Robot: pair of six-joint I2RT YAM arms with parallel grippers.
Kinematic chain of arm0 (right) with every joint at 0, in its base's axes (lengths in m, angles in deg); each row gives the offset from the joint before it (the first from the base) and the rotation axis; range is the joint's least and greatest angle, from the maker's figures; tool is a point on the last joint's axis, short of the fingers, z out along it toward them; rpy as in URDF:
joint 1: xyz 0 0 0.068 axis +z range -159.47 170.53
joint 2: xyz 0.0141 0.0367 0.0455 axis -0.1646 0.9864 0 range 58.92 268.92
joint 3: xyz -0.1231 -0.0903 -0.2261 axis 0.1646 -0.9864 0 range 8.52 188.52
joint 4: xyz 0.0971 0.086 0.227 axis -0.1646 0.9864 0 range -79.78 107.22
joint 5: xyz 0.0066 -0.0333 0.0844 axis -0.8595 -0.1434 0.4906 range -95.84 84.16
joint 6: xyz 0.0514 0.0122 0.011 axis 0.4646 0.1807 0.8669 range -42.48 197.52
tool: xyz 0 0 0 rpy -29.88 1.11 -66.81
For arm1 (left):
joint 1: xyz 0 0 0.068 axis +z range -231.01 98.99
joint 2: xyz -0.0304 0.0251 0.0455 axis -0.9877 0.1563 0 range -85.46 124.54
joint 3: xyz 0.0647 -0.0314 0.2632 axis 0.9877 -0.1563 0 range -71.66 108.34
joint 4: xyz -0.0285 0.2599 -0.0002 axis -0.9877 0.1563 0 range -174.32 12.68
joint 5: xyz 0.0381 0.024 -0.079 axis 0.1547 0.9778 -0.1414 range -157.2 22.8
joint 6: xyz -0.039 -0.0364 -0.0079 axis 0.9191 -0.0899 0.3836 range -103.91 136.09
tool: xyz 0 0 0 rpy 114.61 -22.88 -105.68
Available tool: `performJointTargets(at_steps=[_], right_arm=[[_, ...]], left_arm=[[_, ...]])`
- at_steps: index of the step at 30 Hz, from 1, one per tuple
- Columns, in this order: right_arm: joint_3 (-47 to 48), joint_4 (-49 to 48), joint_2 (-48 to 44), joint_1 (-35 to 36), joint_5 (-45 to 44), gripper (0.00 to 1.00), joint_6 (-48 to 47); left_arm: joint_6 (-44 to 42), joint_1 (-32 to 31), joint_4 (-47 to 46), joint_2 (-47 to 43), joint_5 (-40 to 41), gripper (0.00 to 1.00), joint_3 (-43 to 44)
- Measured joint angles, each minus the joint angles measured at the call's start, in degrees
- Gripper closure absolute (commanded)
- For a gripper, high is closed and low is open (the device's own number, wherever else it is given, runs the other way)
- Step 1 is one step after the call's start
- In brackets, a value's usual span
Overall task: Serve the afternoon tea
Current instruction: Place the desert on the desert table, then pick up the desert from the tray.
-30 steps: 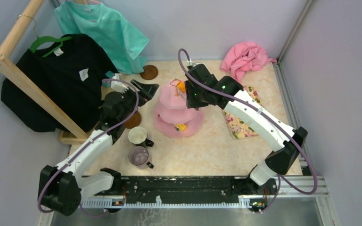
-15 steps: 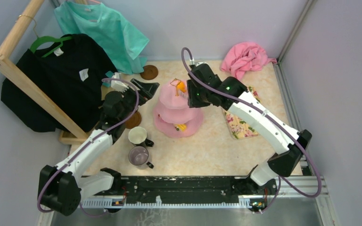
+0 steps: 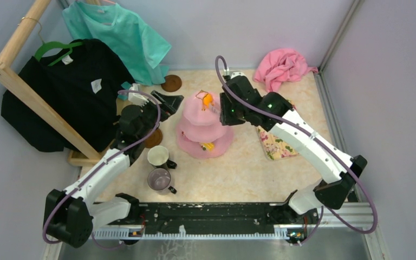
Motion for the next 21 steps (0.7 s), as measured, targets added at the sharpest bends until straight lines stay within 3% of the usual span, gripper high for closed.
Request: performJointTargets(at_steps=[6,15,21], right_arm=[[-1.5,0.0,-3.7,0.0,-1.4,0.72,0.1],[-6.2,2.1,-15.2,-0.6,-10.1,0.73,2.2],[-15.3,2.4,-20.3,-9.0,-10.8,0.73,3.7]], left_arm=[[-0.5,0.0,0.0,0.0,0.4,0.04,0.0],[-0.4,0.0,-1.4,0.1,0.5,0.04,-0.1],[0.7,0.0,-4.8,2.3,-0.3,0.04,-2.2]])
